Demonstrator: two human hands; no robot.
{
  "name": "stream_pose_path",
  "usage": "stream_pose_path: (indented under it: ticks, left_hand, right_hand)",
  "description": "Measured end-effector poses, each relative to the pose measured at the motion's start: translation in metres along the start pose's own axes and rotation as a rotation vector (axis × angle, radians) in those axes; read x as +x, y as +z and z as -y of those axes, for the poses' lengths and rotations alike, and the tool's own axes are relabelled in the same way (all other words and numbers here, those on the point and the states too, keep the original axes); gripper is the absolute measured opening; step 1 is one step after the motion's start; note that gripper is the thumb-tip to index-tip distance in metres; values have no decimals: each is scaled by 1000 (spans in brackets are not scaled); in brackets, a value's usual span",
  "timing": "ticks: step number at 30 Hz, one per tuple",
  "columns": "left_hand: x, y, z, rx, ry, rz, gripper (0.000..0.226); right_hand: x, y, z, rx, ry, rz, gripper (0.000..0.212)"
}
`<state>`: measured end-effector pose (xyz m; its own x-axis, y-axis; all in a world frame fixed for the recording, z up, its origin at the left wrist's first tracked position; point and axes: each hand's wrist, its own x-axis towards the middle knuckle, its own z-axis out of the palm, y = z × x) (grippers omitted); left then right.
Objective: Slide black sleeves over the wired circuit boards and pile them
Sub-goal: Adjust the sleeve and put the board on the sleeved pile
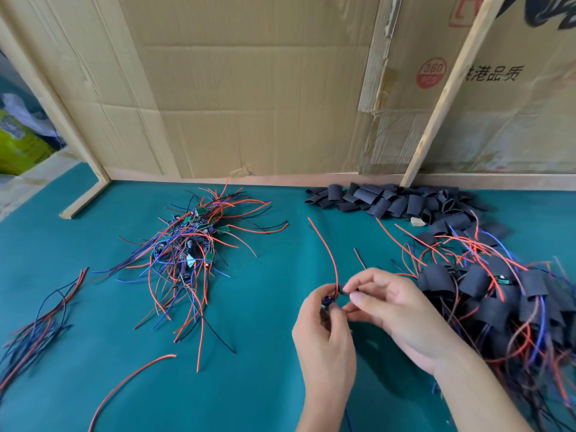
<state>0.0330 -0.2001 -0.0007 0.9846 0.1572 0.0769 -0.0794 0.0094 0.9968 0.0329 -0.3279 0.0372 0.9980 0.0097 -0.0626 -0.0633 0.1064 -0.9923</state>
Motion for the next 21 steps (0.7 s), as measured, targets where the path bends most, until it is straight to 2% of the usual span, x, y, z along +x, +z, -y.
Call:
stream_pose_path:
  ticks: [4, 7, 13, 21]
  left_hand:
    - [-1, -1, 0, 51, 10, -19, 37]
    - [0, -1, 0, 47, 18, -24, 36]
    - [0, -3, 4, 83, 24, -12, 39]
    - [-1, -7, 4, 42, 13, 39, 37]
  right_hand:
    - [-10, -5, -4, 93, 38, 68, 25]
    - [-12, -6, -4, 43, 18, 105, 31]
    - [-12, 6, -8, -202, -29, -16, 41]
    - [-10, 5, -16, -149, 7, -120, 45]
